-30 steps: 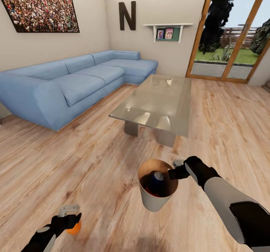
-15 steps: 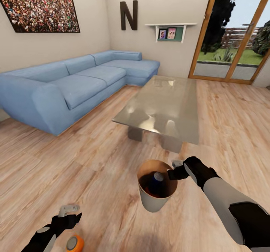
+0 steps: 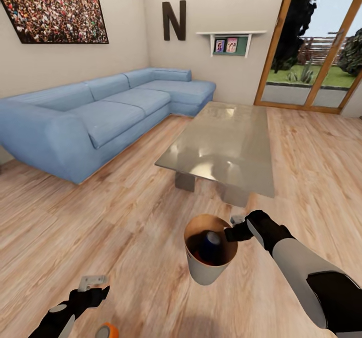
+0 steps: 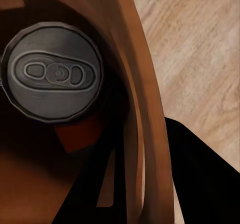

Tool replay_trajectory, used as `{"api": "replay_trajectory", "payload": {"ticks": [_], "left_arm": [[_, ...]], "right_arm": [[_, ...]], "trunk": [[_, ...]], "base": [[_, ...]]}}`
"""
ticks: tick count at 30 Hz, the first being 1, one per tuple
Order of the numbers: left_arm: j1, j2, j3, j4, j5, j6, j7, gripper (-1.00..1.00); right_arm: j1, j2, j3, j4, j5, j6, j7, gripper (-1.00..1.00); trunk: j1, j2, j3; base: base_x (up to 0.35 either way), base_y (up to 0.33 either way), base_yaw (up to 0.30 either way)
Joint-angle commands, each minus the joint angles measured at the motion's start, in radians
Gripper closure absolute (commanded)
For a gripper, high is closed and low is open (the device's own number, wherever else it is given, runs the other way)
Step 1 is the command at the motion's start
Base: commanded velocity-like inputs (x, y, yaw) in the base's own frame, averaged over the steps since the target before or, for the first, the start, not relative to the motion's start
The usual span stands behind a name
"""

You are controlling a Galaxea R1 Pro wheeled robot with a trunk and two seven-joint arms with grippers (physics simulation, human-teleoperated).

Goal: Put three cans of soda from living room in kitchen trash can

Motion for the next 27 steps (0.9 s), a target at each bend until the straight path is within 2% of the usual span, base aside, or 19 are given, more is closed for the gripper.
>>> {"api": "replay_trajectory", "payload": {"ticks": [1, 8, 19, 27], "left_arm": [[0.000, 0.000, 0.000, 0.000, 0.000, 0.001, 0.000, -1.00], [0.000, 0.000, -0.001, 0.000, -0.001, 0.000, -0.001, -1.00], [0.000, 0.000, 0.000, -0.001, 0.000, -0.003, 0.001, -1.00], [0.000, 0.000, 0.000, -0.001, 0.001, -0.002, 0.001, -1.00]], "right_arm": [[0.000, 0.000, -0.002, -0.001, -0.017, 0.004, -0.005, 1.00], [0.000, 0.000, -0.002, -0.001, -0.017, 0.004, -0.005, 1.00], [0.000, 0.006, -0.002, -0.001, -0.015, 0.004, -0.005, 1.00], [0.000, 0.006, -0.002, -0.001, -0.015, 0.004, -0.005, 1.00]], "trunk": [[0.000, 0.000, 0.000], [0.000, 0.000, 0.000], [0.000, 0.000, 0.000], [0.000, 0.000, 0.000]], "base": [[0.225, 0.003, 0.000], [0.246, 0.001, 0.000], [0.026, 0.000, 0.000], [0.157, 0.000, 0.000]]}}
